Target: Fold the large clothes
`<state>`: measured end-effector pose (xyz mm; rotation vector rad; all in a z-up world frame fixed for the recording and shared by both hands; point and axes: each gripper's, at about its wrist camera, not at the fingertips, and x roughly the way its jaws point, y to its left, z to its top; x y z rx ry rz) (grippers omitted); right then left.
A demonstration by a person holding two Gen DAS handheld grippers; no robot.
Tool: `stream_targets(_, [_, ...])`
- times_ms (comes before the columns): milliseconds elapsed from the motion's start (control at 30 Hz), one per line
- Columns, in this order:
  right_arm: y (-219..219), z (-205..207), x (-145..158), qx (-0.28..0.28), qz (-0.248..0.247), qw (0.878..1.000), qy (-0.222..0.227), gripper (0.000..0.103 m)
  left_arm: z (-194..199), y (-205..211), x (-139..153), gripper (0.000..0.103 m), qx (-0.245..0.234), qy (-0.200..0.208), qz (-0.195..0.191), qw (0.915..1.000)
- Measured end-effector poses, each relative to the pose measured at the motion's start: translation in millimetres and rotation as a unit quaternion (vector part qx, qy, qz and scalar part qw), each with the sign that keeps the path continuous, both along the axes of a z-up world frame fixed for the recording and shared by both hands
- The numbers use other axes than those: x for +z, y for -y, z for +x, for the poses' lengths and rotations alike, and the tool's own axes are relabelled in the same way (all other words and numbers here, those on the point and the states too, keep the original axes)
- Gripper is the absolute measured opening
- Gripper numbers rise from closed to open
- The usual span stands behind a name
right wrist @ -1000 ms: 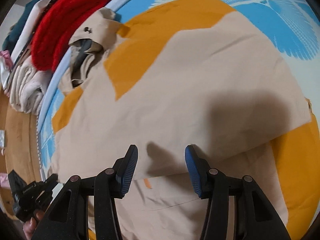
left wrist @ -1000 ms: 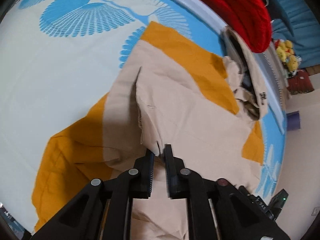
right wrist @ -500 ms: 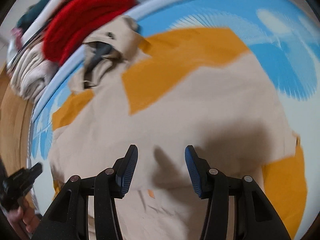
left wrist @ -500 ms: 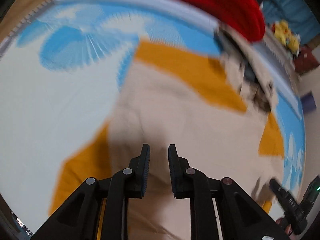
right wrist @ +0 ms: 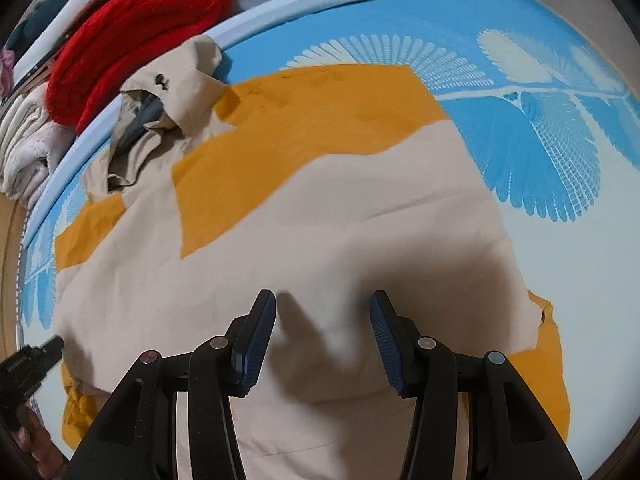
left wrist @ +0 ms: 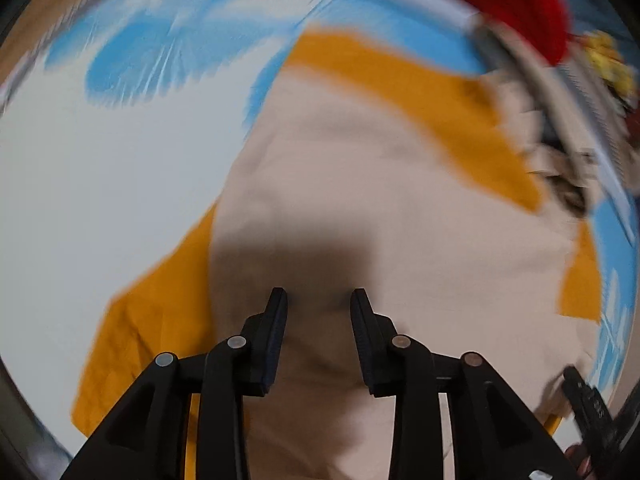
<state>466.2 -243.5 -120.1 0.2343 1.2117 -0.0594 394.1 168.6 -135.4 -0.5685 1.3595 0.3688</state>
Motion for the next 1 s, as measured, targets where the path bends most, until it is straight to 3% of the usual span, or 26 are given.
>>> stream_targets(67, [10,0,-11,-0.021,0.008,0.999,-0.024,0.05,0,-2,-2,0.03,0.0,-0.006,0.006,1.0])
stream_targets(133, [10,0,-14,-0.027,0.002,0.999,-0.031,0.05,3,6,18,0.03,-0.022,0.021,0.04,0.9987])
stream_targets(233, [2,-1,-1,-0.004,-0.025,1.0,-0.003,0.05,8,20,38,0.036,-0.061,0.06,0.074,0.9936])
stream_targets(267, [-1,-1,4,0.003,-0.033,0.999,0.009,0.05,10,22,36,0.041,-0.066,0.059,0.072,0.9934])
stream_targets(333, [-6,2,5,0.012,-0.042,0.999,0.012,0.05,12,17,14,0.044,-0.058,0.027,0.023,0.9977])
stream_targets(400, [-2,4,-5,0.004,-0.03,0.999,-0.013,0.05,13,14,-5,0.043,-0.041,-0.007,-0.009,0.9991])
stream_targets(533, [2,6,-11,-0.008,-0.027,0.999,-0.026,0.05,17,28,27,0.045,-0.068,0.035,0.051,0.9957])
stream_targets(633, [-7,5,10,0.01,-0.038,0.999,0.016,0.05,17,38,47,0.048,-0.08,0.066,0.085,0.9909])
stream_targets(800, [-32,-4,53,0.058,-0.069,0.99,0.111,0.05,15,51,73,0.049,-0.087,0.115,0.085,0.9859])
stream_targets(1000, [-52,-19,92,0.1,-0.092,0.973,0.184,0.05,2,73,106,0.062,-0.091,0.173,0.104,0.9752])
